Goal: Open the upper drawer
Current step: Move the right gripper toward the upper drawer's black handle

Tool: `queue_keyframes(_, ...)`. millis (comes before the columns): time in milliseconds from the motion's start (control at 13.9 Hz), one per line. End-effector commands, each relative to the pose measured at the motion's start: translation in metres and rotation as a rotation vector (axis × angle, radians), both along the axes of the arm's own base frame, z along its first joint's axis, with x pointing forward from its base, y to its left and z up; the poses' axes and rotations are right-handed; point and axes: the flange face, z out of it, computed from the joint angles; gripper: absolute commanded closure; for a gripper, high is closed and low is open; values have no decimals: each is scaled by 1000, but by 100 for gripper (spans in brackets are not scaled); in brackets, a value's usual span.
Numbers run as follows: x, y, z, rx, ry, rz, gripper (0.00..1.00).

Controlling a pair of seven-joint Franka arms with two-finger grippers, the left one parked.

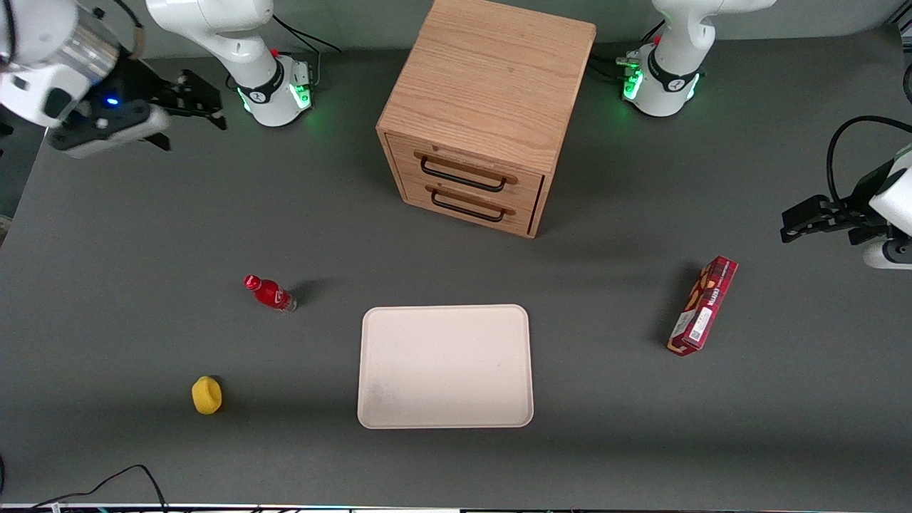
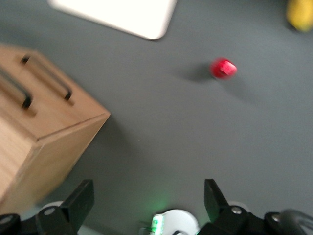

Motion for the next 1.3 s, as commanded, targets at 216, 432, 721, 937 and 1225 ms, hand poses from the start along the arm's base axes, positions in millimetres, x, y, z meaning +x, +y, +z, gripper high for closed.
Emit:
queue_keyframes(216, 52, 120, -77, 347, 104, 463, 0)
queue_keyframes(432, 66, 175, -139, 410, 109, 493, 0)
queue_keyframes(721, 70, 215, -197, 392, 133, 437, 0)
queue_keyframes(937, 59, 248, -223, 381, 150, 402, 0)
queue_keyframes(1225, 36, 276, -232, 375, 181, 408, 0)
